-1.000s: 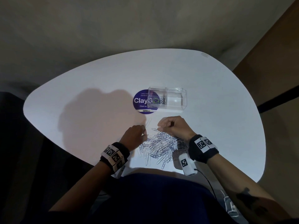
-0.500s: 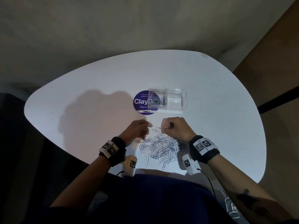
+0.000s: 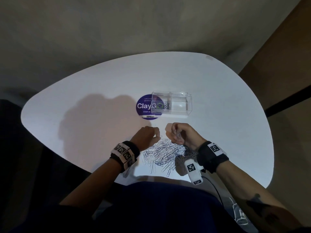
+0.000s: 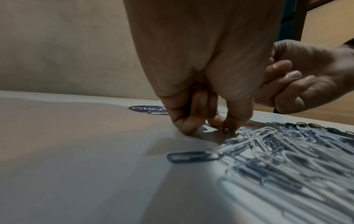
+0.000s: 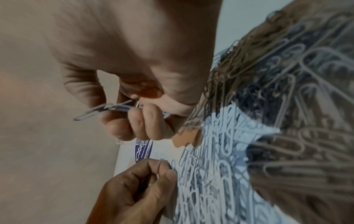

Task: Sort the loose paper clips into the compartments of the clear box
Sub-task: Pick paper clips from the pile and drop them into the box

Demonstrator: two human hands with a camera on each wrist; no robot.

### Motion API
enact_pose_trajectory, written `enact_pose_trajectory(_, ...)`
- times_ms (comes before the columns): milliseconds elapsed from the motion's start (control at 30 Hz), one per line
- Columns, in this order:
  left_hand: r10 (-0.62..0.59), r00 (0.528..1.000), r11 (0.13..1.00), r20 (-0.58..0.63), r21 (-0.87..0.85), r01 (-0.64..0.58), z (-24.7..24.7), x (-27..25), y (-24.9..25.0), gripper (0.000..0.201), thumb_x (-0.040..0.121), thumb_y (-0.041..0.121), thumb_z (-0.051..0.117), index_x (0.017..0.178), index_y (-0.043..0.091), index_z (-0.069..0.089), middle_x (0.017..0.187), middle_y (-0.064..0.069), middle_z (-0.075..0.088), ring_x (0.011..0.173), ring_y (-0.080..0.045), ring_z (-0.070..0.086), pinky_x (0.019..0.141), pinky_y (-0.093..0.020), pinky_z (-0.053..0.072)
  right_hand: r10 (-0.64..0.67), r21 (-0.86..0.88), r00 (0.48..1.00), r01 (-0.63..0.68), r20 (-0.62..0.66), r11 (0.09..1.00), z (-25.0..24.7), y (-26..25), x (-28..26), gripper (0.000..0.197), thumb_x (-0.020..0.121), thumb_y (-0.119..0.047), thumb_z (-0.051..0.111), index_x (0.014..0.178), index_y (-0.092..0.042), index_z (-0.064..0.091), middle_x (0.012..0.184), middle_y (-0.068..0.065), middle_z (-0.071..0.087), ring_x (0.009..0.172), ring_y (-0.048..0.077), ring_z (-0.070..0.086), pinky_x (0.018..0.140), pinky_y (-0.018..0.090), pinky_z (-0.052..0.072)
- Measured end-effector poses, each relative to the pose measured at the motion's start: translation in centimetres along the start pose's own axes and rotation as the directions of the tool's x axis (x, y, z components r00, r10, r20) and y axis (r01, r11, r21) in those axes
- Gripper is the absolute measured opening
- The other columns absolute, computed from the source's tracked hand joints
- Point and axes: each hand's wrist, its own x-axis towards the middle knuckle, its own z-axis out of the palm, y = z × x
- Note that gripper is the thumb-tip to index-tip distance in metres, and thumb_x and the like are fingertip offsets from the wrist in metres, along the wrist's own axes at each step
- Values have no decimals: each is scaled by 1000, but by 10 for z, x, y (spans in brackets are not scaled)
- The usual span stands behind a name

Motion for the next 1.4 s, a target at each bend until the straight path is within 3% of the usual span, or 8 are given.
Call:
enact_pose_trajectory(167, -32, 999, 996, -1, -89, 32, 1, -4, -1, 8, 86, 21, 64, 86, 14, 61, 62, 18, 51, 59, -1, 47, 66, -25, 34, 61, 86, 998, -60, -8, 995, 4, 2, 4, 25, 85, -14, 40, 60, -11, 42, 49, 4, 40, 37, 10, 26, 41, 23, 9)
enact_pose_trajectory(367, -21, 997, 1000, -73, -11, 21, -3, -7, 0, 25, 85, 27, 70, 107, 16, 61, 75, 8, 52, 74, -17, 52, 71, -27, 32, -38, -406, 985, -34, -169, 913, -1, 6, 12, 18, 88, -18, 74, 87, 0, 75, 76, 10, 69, 45, 14, 41, 42, 22, 30)
enact_pose_trajectory(467, -19, 1000, 999, -22, 40, 20, -4, -8, 1, 37, 80, 32, 74, 111, 18, 59, 90, 0, 64, 84, -20, 56, 71, -27, 32, -210, -801, 967, 12, -143, 599, -10, 12, 19, 5, 78, -18, 84, 79, -17, 79, 91, -5, 77, 72, 14, 67, 71, 29, 55)
enact_pose_trajectory(600, -43, 997, 999, -63, -3, 43, -4, -11, 3, 35, 80, 32, 75, 109, 18, 61, 78, 7, 50, 75, -13, 46, 71, -27, 33, -253, -985, 967, 9, -36, 172, -8, 18, 15, 15, 77, -28, 83, 90, -26, 77, 102, -14, 74, 82, 13, 66, 81, 33, 54)
enact_pose_trajectory(800, -101, 983, 995, -153, -16, 99, -1, -12, 2, 20, 86, 28, 70, 101, 16, 66, 74, 0, 63, 76, -22, 59, 69, -25, 32, -270, -997, 960, 71, 68, 2, -7, 24, 17, 11, 85, -16, 66, 85, -24, 73, 102, -7, 73, 92, 23, 66, 77, 32, 52)
enact_pose_trajectory(1000, -68, 988, 995, -142, 59, 77, 1, -13, 0, 24, 88, 29, 67, 107, 14, 69, 105, -5, 71, 97, -24, 63, 84, -32, 44, -200, -985, 980, 45, 11, 166, -9, 18, 17, 11, 83, -13, 61, 75, -21, 61, 88, -2, 66, 81, 21, 61, 73, 36, 51)
enact_pose_trajectory(1200, -81, 992, 995, -93, 46, 86, 4, -11, -2, 4, 83, 19, 62, 84, 16, 65, 89, -1, 71, 83, -23, 64, 78, -40, 50, -196, -790, 976, 42, -100, 612, -12, 7, 7, 27, 83, -7, 70, 63, -21, 59, 88, 1, 74, 85, 18, 69, 75, 35, 53)
enact_pose_trajectory(1400, -138, 990, 990, 23, -35, 139, 1, -12, -3, 7, 82, 21, 65, 79, 15, 61, 82, 5, 67, 75, -15, 59, 69, -28, 41, -169, -536, 948, -2, -269, 844, -13, -1, 0, 28, 83, -4, 71, 59, -16, 61, 74, 3, 72, 66, 26, 58, 64, 34, 43)
